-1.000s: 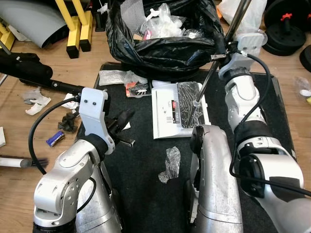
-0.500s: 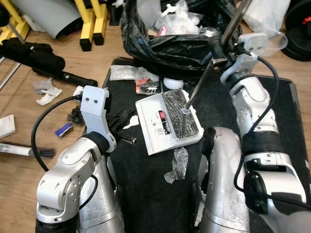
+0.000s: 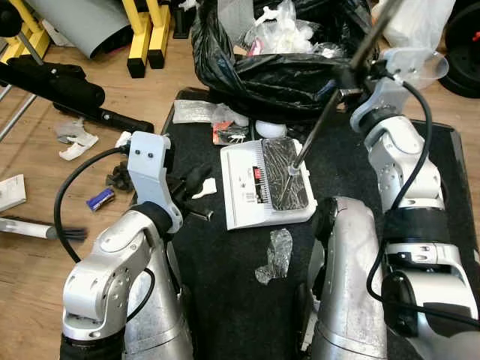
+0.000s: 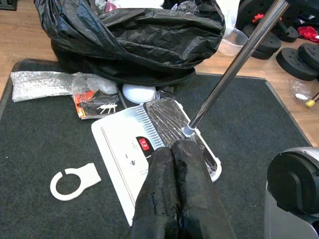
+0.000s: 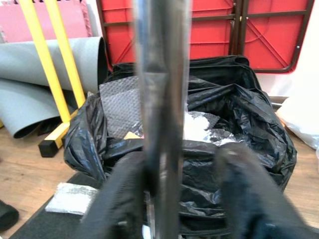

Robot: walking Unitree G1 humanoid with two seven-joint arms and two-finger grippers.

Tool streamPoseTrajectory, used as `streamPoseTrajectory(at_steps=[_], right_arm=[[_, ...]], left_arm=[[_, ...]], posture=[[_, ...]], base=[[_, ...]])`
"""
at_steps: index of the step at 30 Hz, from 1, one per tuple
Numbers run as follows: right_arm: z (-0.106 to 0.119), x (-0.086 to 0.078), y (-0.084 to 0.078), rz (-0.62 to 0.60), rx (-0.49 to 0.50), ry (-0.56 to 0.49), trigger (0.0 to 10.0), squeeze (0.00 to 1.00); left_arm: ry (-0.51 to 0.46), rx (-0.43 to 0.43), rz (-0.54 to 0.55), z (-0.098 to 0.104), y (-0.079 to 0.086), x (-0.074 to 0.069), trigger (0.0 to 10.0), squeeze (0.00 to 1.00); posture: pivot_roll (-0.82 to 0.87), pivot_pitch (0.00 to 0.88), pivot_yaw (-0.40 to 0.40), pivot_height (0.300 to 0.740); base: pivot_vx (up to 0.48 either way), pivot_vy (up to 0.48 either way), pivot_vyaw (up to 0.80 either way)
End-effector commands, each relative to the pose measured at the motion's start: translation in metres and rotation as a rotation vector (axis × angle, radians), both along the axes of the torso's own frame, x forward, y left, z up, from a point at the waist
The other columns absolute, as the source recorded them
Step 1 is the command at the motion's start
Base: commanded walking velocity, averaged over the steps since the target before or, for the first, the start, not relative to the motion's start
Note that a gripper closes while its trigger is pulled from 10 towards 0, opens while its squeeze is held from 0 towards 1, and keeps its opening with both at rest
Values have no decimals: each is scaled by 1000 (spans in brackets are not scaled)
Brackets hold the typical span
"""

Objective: Sweep floor

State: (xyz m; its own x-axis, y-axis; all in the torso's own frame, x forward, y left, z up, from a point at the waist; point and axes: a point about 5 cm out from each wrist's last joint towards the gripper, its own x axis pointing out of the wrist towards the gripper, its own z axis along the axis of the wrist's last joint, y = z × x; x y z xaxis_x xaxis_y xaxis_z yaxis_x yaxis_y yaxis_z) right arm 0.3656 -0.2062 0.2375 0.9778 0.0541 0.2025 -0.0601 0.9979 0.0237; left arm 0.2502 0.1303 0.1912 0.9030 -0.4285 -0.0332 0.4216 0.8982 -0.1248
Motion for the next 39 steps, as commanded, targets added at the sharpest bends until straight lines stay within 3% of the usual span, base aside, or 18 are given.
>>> streamPoseTrajectory(at_steps=[1, 10, 11, 12, 16, 19, 21, 26, 29, 34, 39], right_arm=[[-11, -5, 0, 1, -1, 44, 10000, 1000], [-32, -27, -14, 18, -28, 97, 10000, 1000], [-40, -36, -15, 49, -19, 105, 10000, 122], [-50, -48, -17, 102, -9, 110, 10000, 0], [-55, -56, -18, 137, -1, 112, 10000, 0], [-90, -91, -38, 67, 44, 177, 10000, 0], [-96, -98, -41, 48, 62, 188, 10000, 0], [-104, -104, -40, 45, 63, 212, 10000, 0], [-106, -102, -30, 61, 84, 199, 10000, 0], [-105, -100, -27, 73, 100, 187, 10000, 0], [-97, -98, -7, 137, 118, 144, 10000, 0]], left_arm=[[17, 5, 16, -5, -1, 0, 10000, 0], [5, -5, 26, -5, -1, 7, 10000, 0], [2, -9, 31, -5, 0, 10, 10000, 0], [-4, -9, 40, -5, 1, 14, 10000, 0], [-8, -8, 46, -5, 2, 17, 10000, 0], [-31, -18, 136, -5, 23, 42, 10000, 0], [-36, -15, 164, -5, 29, 48, 10000, 0], [-36, -14, 231, -8, 43, 60, 10000, 0], [2, -37, 332, -21, 63, 73, 10000, 0], [3, -36, 341, -23, 62, 75, 10000, 0], [-4, -37, 291, -32, 39, 71, 10000, 0]], posture=[[105, 184, -8, 300], [80, 160, -4, 300], [64, 147, -2, 300], [53, 135, 1, 300], [53, 135, 1, 300], [9, 70, 14, 315], [6, 65, 15, 320], [-1, 30, 15, 330], [-3, 0, 13, 345], [-1, 0, 11, 355], [-2, 0, 18, 375]], base=[[0, 0, 0], [0, 0, 0], [0, 0, 0], [0, 0, 0], [0, 0, 0], [0, 0, 0], [0, 0, 0], [0, 0, 0], [0, 0, 0], [0, 0, 0], [0, 0, 0]])
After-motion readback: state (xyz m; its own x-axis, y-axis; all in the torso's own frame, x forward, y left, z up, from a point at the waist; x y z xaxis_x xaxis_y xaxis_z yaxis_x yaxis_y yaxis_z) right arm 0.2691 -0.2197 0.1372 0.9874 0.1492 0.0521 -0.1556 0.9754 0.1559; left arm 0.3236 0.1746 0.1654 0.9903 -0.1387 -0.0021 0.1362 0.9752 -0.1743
